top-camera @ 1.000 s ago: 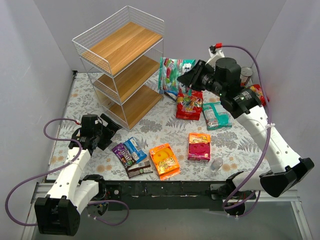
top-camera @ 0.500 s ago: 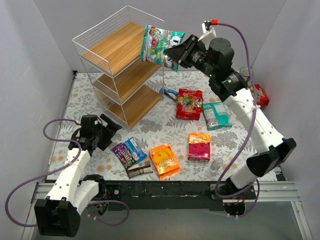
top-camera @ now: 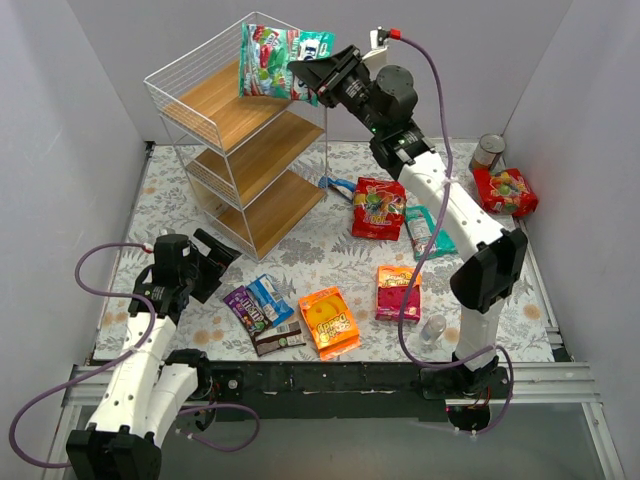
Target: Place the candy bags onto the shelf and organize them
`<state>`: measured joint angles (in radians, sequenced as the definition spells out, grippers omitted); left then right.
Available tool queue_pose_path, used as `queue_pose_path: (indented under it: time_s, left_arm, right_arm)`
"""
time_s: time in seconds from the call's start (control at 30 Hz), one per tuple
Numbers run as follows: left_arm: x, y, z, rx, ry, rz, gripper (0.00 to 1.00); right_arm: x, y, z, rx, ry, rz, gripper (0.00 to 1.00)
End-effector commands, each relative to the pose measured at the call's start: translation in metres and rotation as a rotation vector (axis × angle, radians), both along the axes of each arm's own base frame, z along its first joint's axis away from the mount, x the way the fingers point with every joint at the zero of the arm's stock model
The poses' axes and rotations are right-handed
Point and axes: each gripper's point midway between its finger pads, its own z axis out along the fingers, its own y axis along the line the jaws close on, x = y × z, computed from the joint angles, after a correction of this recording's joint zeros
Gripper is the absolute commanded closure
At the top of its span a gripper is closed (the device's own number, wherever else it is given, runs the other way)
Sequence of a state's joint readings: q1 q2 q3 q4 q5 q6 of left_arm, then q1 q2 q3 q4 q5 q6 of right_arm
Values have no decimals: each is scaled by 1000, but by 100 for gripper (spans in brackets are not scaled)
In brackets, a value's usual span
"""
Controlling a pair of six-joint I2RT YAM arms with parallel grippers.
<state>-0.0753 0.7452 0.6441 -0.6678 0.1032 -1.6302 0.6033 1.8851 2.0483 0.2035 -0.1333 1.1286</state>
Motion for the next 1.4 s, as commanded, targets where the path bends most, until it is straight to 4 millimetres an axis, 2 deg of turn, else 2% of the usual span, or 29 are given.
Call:
queue_pose_path:
  time_s: [0.0, 0.13, 0.27, 0.4, 0.43, 0.53, 0.57, 0.6, 0.73, 0.77, 0.87, 1.0, 1.07, 1.1, 1.2, 1.37]
  left_arm:
    - [1, 5, 15, 33, -26, 4, 2]
    - [1, 6, 15, 44, -27, 2, 2]
    - [1, 8, 15, 60, -25, 3, 2]
    - [2, 8, 18, 67, -31, -2, 2]
    - [3, 9, 17, 69, -30, -1, 2]
    - [3, 10, 19, 77, -37, -2, 2]
    - [3, 10, 19, 78, -35, -1, 2]
    - [3, 11, 19, 82, -37, 2, 2]
    - [3, 12, 19, 90, -36, 5, 2]
    - [3, 12, 20, 92, -38, 5, 2]
    - [3, 13, 18, 97, -34, 7, 2]
    - [2, 11, 15, 85, -27, 4, 2]
    - [2, 10, 14, 80, -25, 0, 2]
    - [2, 10, 13, 76, -23, 1, 2]
    - [1, 10, 11, 74, -19, 3, 2]
    - [0, 10, 9, 69, -19, 6, 2]
  right_arm:
    - [-10, 4, 44, 195, -57, 51, 99]
    - [-7, 1, 44, 196, -61, 6, 99]
    - [8, 6, 32, 183, -15, -35, 99]
    - [16, 6, 31, 190, -1, -113, 99]
    - [15, 8, 29, 177, -7, -128, 96]
    - [18, 11, 25, 144, -10, -151, 77]
    - [19, 12, 23, 131, -3, -155, 68]
    - [20, 12, 21, 119, 5, -160, 63]
    - [10, 7, 17, 57, 24, -203, 54]
    - [3, 1, 23, 28, 9, -224, 49]
    - [-3, -11, 33, 10, -2, -276, 43]
    - [-3, -15, 12, -66, 61, -293, 42]
    - [-7, -20, 12, -70, 62, -298, 42]
    - [-6, -18, 0, -88, 80, -298, 42]
    - [-10, -20, -3, -106, 85, -292, 43]
    - [-11, -15, -20, -153, 117, -267, 47]
